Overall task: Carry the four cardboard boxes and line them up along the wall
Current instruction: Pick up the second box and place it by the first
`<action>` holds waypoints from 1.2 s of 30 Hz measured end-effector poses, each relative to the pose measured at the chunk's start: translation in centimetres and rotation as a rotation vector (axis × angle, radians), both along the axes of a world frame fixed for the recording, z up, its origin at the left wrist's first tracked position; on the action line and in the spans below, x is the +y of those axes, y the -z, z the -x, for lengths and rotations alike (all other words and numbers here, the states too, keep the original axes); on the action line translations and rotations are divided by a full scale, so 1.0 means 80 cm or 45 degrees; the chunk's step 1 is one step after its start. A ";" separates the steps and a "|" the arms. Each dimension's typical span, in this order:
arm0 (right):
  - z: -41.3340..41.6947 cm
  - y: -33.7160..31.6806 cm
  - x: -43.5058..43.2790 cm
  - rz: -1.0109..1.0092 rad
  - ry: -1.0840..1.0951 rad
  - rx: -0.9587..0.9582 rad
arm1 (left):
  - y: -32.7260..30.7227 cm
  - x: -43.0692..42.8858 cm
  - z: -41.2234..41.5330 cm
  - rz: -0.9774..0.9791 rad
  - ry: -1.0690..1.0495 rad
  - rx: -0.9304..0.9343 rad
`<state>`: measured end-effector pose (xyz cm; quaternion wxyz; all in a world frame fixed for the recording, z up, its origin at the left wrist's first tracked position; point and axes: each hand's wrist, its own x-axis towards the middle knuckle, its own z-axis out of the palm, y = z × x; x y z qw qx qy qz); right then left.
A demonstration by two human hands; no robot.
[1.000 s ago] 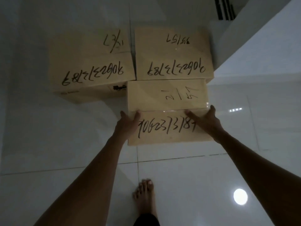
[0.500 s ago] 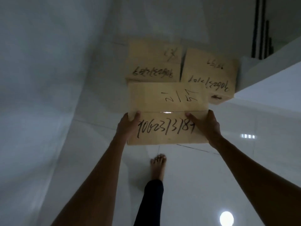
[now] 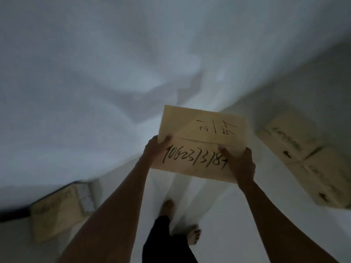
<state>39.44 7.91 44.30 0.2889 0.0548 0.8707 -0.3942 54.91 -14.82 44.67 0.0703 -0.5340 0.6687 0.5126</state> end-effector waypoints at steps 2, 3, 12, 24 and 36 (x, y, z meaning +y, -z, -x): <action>-0.057 -0.017 -0.054 0.030 -0.140 -0.007 | -0.015 -0.032 -0.090 0.008 -0.130 -0.021; -0.086 -0.021 -0.081 0.043 -0.207 -0.011 | -0.022 -0.046 -0.131 0.025 -0.197 -0.027; -0.365 0.017 -0.265 0.042 -0.569 -0.056 | 0.006 -0.139 -0.470 0.047 -0.700 -0.090; -0.697 0.201 -0.393 0.020 -0.812 -0.100 | 0.186 -0.214 -0.831 0.007 -0.968 -0.153; -0.884 0.400 -0.480 0.015 -0.884 -0.006 | 0.387 -0.268 -0.989 0.172 -1.122 -0.146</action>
